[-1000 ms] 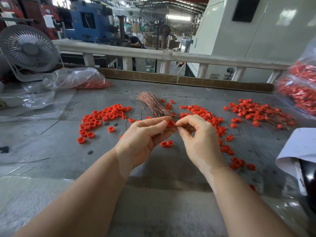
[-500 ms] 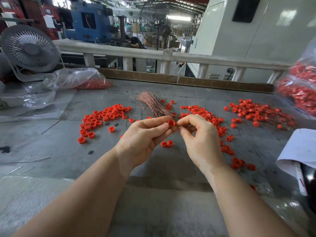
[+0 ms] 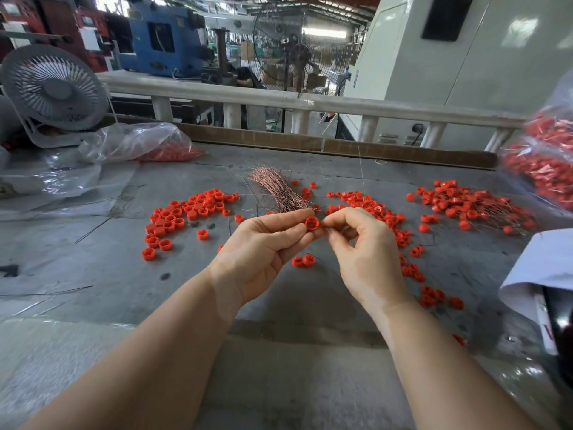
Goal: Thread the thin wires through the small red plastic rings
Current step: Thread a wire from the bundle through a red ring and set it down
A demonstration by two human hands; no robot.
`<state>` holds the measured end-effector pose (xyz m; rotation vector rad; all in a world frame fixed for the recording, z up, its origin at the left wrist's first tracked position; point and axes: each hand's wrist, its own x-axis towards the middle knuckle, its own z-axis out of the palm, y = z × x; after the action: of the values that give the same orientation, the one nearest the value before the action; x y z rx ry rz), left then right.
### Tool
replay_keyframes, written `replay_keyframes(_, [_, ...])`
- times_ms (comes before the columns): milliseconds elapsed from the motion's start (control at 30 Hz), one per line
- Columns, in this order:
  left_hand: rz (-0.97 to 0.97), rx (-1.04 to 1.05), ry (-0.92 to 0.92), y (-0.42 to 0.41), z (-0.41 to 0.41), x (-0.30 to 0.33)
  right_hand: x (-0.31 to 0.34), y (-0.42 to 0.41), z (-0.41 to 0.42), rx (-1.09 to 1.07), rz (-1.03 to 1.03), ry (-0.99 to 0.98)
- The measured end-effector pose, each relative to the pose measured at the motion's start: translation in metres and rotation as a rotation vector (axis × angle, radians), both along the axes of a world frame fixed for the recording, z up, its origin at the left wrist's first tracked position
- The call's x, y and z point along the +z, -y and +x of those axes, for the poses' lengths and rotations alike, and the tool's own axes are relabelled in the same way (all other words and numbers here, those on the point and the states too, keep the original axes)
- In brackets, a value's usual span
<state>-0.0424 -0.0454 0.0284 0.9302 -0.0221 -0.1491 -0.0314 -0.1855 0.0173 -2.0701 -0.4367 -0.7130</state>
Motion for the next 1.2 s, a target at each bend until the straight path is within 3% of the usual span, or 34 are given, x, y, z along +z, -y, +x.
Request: replay_keyframes(1200, [-0.049,-0.052,-0.002,0.0008,-0.0001,-0.0003,-0.0006,0.0001,0.0004,0.028,0.044,-0.043])
